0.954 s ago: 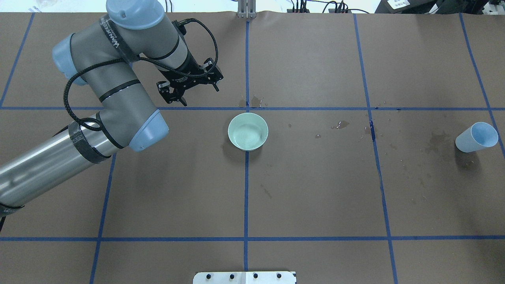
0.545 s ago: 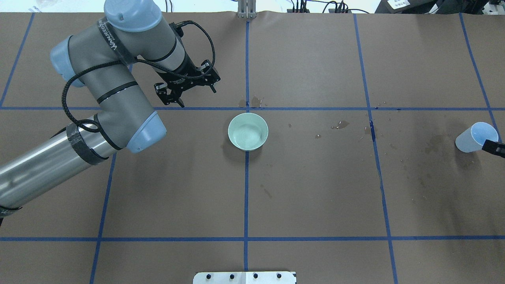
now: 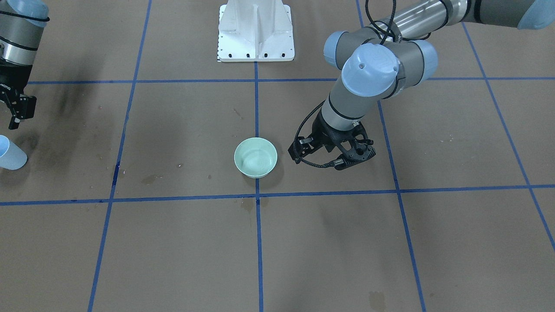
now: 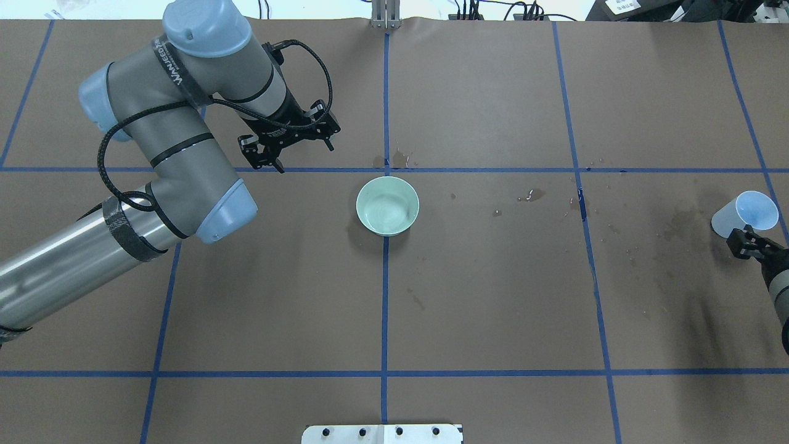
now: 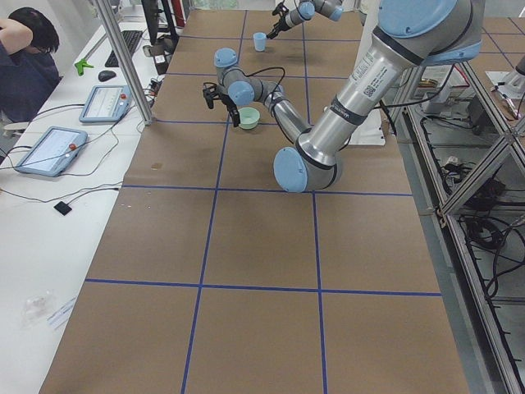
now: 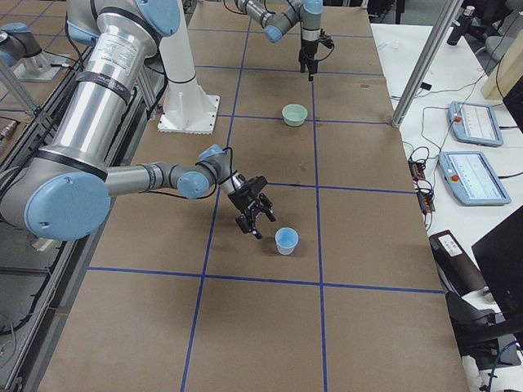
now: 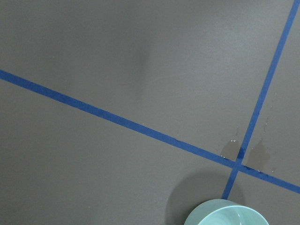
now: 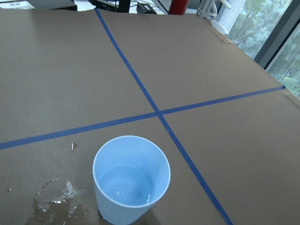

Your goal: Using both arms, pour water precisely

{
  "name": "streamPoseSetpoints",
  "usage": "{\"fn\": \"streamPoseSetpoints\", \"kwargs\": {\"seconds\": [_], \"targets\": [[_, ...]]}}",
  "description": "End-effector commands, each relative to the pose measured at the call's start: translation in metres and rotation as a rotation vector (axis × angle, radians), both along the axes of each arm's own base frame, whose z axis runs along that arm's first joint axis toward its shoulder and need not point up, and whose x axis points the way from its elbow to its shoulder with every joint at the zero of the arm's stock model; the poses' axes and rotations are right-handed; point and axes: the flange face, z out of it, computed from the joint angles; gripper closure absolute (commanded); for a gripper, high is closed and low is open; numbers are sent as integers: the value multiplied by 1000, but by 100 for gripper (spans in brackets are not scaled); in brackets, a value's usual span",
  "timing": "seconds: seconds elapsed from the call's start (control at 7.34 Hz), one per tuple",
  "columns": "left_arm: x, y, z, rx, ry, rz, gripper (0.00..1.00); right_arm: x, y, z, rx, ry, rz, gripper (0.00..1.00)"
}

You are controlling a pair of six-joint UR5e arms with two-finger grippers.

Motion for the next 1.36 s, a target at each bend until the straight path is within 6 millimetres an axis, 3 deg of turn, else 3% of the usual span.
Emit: {"fn": "streamPoseSetpoints", "kwargs": {"seconds": [0.0,0.41,0.54,1.23], "targets": [[2,0,2,-3,-3,2,0,-29,-7,13,87,24,33,1],[2,0,3,-5,-4,3,0,-57,-10,44,157,67,60,1],[2,0,3,-5,-4,3,0,-65,-12,46,159,66,59,1],[3,0,3,-7,-5,4,0,-65,-13,60,159,88,62,1]]}}
